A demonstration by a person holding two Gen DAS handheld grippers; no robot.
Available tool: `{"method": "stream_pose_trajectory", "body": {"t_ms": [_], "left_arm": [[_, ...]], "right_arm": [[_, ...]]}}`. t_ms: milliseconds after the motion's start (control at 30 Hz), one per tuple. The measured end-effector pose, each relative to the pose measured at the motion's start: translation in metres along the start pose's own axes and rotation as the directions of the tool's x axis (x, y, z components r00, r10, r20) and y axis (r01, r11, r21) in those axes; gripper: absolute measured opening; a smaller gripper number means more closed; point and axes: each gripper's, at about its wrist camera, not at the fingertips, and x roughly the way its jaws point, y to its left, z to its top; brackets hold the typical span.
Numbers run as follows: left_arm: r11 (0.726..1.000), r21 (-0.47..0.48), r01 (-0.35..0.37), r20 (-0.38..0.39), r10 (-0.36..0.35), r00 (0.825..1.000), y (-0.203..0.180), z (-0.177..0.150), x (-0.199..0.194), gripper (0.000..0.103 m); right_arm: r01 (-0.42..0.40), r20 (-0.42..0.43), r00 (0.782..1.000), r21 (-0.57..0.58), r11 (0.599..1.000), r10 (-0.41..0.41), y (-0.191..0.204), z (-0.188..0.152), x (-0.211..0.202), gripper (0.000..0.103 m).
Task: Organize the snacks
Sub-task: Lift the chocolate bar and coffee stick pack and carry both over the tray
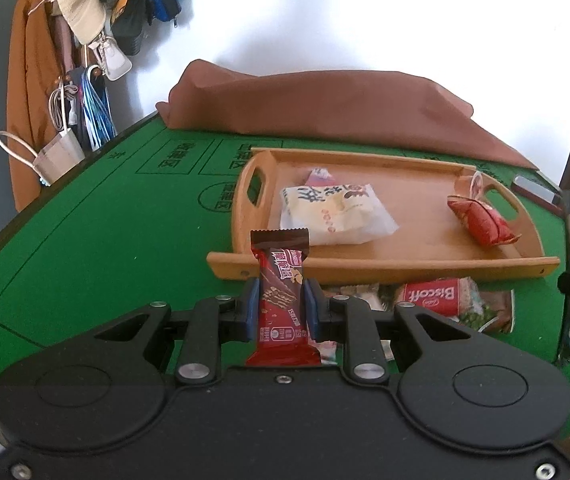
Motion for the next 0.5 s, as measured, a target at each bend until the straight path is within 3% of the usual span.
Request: {"method": "stream_pose_trajectory", "body": {"t_ms": [300,500], "left_arm": [[1.000,0.004,0.018,0.019,-0.018,1.000,-0.003,0.018,0.001,0.023],[0.997,-0.024,0.068,0.014,-0.068,0.998,0.000,0.043,0.003,0.023]], "right_arm": [[-0.016,0.036,0.999,0.049,0.999,0.014,-0.016,0.023,0.000,0.032],[-0.037,0.041,0.999,0.076,0.996,0.034,-0.024,0.045,0.007,0.032]]}}
